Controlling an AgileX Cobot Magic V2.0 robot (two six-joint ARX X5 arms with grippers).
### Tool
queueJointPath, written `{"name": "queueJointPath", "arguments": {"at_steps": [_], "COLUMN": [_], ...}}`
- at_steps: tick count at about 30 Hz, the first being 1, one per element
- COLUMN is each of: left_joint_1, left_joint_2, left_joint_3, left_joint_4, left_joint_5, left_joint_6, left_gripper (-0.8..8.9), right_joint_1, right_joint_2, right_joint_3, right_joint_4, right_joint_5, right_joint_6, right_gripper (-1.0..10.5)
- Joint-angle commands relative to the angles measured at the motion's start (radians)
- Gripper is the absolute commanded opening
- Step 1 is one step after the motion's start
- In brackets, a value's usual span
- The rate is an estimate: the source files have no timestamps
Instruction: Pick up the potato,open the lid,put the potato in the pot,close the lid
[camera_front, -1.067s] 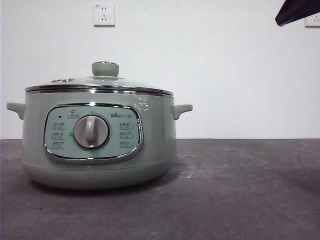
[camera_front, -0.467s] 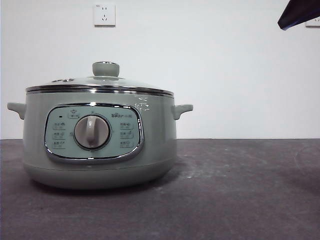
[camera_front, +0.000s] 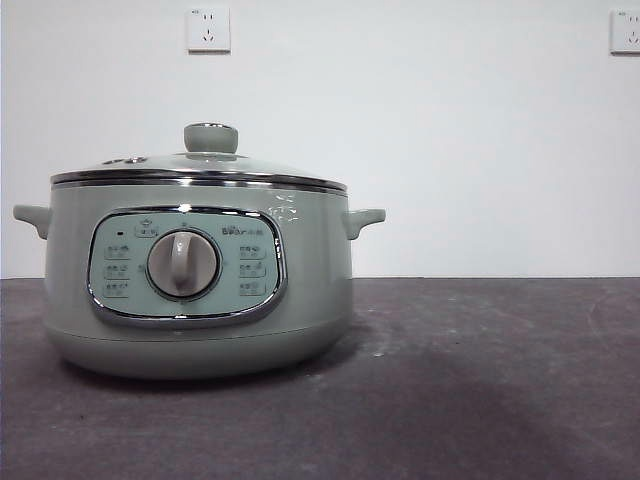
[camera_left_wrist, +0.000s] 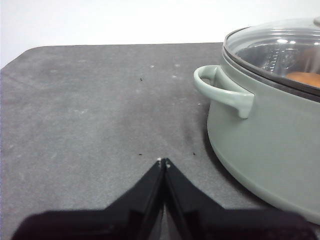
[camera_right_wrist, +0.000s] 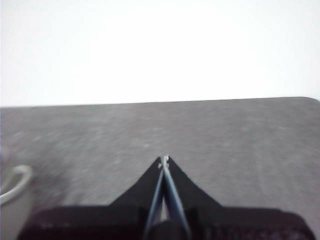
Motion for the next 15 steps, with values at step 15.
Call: {"name": "queueJointPath", "arguments": {"at_steps": [15], "left_joint_1": [0.003], "left_joint_2": [-0.003], "left_joint_3": [-0.014], "left_joint_4": [0.002], "left_joint_5": [0.002], "left_joint_6": [0.008], "left_gripper": [-0.03], "right_joint_1": [-0.052], "right_joint_2": [-0.252], "right_joint_3": [-0.469], "right_joint_4": [0.151], "right_joint_5": [-0.055], "right_joint_6": [0.153], "right_gripper": [-0.2]}}
